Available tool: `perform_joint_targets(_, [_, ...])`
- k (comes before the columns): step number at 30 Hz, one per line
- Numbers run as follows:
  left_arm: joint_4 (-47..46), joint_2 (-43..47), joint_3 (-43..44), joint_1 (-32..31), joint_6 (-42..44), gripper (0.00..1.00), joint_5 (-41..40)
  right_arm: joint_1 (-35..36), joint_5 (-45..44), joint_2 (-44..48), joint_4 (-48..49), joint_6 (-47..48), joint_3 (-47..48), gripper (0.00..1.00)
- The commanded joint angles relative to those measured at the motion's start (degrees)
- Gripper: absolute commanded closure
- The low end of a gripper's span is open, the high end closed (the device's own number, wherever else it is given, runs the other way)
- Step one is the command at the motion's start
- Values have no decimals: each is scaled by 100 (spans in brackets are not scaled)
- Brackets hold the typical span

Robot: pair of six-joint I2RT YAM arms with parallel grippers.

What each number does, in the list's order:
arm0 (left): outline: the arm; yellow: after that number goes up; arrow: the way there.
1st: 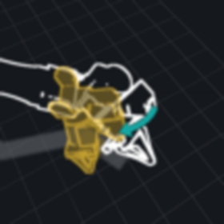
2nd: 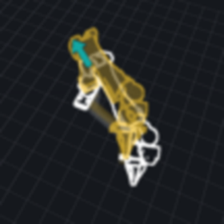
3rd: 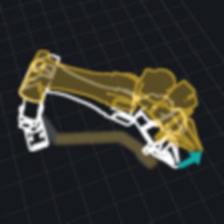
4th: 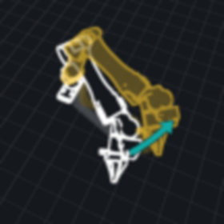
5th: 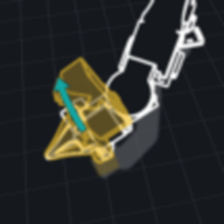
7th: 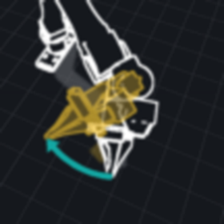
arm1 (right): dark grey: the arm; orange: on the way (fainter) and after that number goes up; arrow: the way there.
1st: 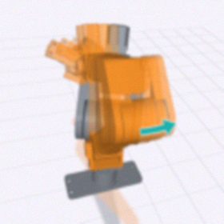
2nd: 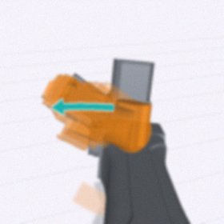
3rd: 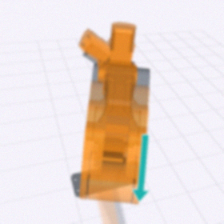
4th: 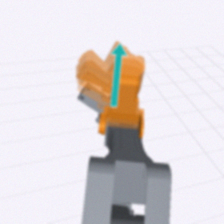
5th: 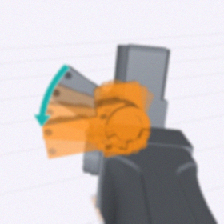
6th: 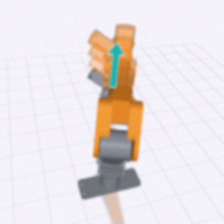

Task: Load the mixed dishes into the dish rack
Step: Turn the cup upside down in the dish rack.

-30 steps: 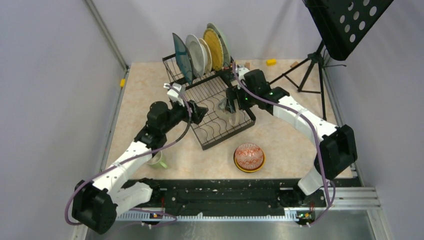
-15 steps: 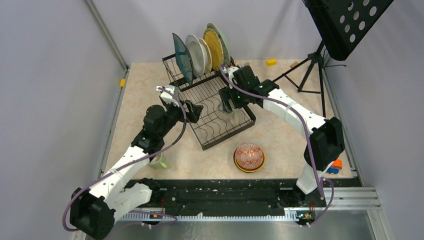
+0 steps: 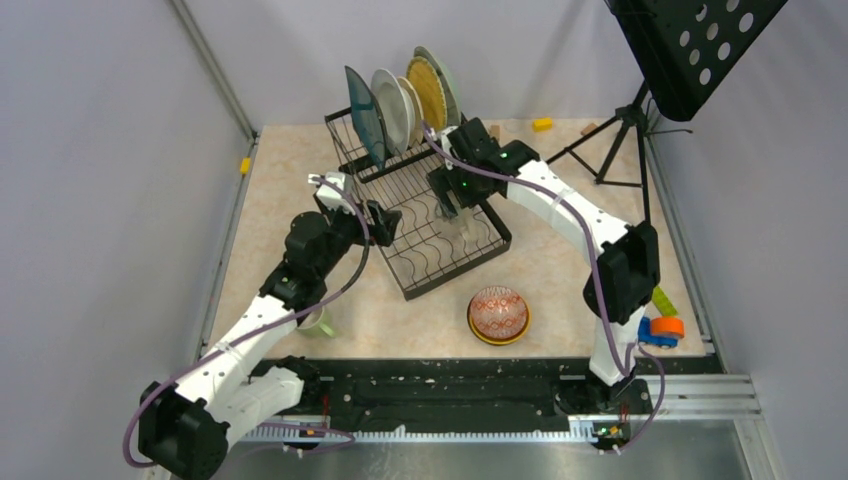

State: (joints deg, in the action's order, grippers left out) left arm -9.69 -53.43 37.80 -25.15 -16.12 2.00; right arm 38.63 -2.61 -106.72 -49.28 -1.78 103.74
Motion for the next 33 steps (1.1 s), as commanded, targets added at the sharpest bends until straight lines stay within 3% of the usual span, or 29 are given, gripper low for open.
perform_joint_targets(1, [46,40,73,36,73,1,-88,83,-236,-94,-148,119,650,100])
perform_joint_targets(16, [108,44,85,70,83,1,-133,92,-442,-406,-120,147,692,100])
perform_joint_targets(26, [212,25,106,94,67,1,-147,92,-594,-548,10,349,564,84])
perform_joint_targets(33, [340,-81,161,109,12,1,-418,92,-587,-449,402,222,224,60])
